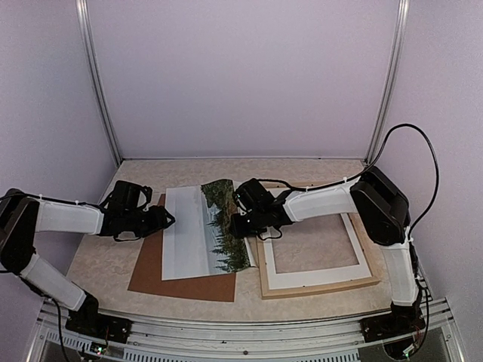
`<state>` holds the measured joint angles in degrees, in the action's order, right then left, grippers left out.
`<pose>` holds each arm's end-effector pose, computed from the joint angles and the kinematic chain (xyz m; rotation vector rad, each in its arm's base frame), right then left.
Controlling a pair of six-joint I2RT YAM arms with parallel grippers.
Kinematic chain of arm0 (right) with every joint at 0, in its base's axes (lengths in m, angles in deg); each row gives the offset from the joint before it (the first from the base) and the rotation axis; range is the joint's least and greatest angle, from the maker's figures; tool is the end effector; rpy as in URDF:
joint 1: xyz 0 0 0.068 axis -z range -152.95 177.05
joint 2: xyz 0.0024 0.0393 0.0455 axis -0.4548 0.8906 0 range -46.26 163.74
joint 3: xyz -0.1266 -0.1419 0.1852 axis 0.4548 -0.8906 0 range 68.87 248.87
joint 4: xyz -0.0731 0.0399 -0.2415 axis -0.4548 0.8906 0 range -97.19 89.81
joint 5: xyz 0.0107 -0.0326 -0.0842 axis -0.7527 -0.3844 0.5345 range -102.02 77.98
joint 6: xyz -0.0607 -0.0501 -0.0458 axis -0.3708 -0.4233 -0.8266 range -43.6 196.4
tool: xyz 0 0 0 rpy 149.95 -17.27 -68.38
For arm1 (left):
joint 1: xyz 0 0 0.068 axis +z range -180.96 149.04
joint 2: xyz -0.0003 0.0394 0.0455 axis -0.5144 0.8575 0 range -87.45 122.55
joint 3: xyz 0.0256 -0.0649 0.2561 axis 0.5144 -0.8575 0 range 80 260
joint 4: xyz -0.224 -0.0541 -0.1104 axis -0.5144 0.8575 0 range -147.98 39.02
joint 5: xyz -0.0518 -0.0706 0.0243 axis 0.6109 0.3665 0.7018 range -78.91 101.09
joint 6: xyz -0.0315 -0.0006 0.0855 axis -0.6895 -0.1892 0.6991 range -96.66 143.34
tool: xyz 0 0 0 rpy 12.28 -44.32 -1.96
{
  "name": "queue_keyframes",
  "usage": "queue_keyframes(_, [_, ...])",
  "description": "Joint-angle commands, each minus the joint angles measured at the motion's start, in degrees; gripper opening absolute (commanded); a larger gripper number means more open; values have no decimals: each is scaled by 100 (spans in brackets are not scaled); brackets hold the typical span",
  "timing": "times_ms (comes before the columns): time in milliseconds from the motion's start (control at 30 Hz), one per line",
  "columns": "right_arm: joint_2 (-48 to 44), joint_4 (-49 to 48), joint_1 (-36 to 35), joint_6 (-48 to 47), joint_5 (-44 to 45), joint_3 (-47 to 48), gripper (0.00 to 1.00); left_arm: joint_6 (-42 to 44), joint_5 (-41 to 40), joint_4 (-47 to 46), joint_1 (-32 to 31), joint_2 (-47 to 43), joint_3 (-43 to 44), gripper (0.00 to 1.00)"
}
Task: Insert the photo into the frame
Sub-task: Pick up the photo from the backboard, then pass from the right arm to the left
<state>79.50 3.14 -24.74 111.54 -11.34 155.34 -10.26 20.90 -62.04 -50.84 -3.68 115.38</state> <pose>0.3059 0.3870 0.0985 -0.3638 2.5234 0.6341 0.2829 -0.1170 0.1218 -0.2028 2.4187 -0.6453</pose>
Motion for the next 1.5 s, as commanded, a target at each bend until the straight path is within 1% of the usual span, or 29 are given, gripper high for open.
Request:
queue_keyframes(0, [-281,379,12,-111,-332,-111,33,-12,-164,69,79,-332,-104,63])
queue_keyframes(233, [-613,192,72,-92,-527,-212,26,-72,-49,65,168,-556,-251,73])
queue_keyframes(400, [-823,79,130,-68,-723,-256,24,-179,148,-119,197,-598,-450,78])
queue_keyframes(467, [-906,33,172,-45,-805,-313,24,-247,350,-242,241,-561,-546,79])
queue_keyframes(633, [-1172,-205,292,90,-1062,-533,23,-508,913,-718,272,-426,-863,81])
queue_keyframes(933, [-1439,-425,529,342,-1433,-691,23,-835,1339,-1378,127,-416,-1264,83])
queue_keyframes(1167, [-1680,-710,717,607,-1772,-900,23,-1123,1412,-1820,-241,-181,-1318,85])
queue_keyframes(1400, [-1878,-1023,898,904,-2179,-1118,23,-1381,1517,-2205,-410,-95,-1417,87])
queue_keyframes(1467, [-1909,-1247,933,1001,-2289,-1185,23,-1446,1546,-2319,-458,-51,-1456,89])
